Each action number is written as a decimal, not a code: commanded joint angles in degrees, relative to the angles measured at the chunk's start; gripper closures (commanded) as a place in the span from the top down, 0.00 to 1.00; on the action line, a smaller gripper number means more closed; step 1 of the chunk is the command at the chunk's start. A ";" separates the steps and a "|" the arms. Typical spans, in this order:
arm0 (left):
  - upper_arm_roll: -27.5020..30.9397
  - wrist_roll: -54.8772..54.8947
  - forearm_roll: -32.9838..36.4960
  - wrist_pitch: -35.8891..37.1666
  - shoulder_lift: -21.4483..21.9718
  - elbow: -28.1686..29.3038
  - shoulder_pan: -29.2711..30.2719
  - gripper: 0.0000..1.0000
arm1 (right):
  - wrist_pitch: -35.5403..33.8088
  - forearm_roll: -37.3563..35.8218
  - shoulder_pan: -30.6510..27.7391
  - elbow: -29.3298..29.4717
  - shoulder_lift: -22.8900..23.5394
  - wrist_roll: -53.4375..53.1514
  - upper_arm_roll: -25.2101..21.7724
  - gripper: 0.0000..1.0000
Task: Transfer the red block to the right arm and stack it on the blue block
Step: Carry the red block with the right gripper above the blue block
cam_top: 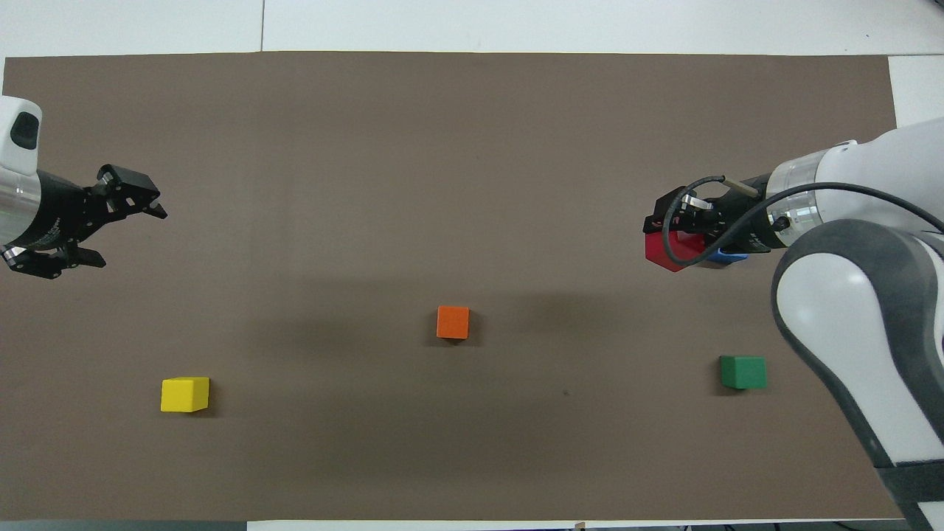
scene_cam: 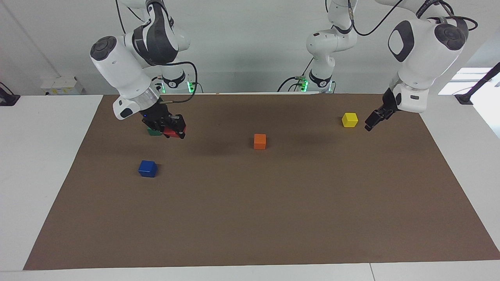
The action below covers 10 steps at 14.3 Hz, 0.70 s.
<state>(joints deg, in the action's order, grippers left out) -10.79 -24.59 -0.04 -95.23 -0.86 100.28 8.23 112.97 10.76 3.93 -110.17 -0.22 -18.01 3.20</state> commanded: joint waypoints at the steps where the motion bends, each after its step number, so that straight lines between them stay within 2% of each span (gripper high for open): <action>1: 3.23 6.91 1.19 4.00 -0.46 -1.67 -2.95 1.00 | -0.30 -6.52 -3.21 -1.27 -0.75 0.07 0.49 0.00; 4: 2.98 10.23 2.23 4.09 -0.19 -0.53 -6.20 1.00 | 1.63 -9.69 -6.99 -1.27 0.21 8.30 0.58 0.00; 5: 2.71 16.00 3.28 4.78 -0.89 -3.22 -5.77 1.00 | 3.64 -9.70 -7.70 -1.27 0.74 9.03 0.58 0.00; 7: 2.71 17.73 3.29 7.85 -2.55 -8.67 -5.68 1.00 | 4.63 -9.79 -9.11 -1.27 1.36 11.23 0.58 0.00; 10: 1.05 17.56 2.85 8.13 -2.40 -10.63 -5.68 1.00 | 10.14 -9.96 -10.95 -1.18 2.41 11.50 0.58 0.00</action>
<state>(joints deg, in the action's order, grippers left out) -8.68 -7.81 1.59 -89.18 -1.67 92.94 3.03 119.19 2.17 -5.33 -111.11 1.76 -7.42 3.02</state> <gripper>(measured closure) 0.000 0.441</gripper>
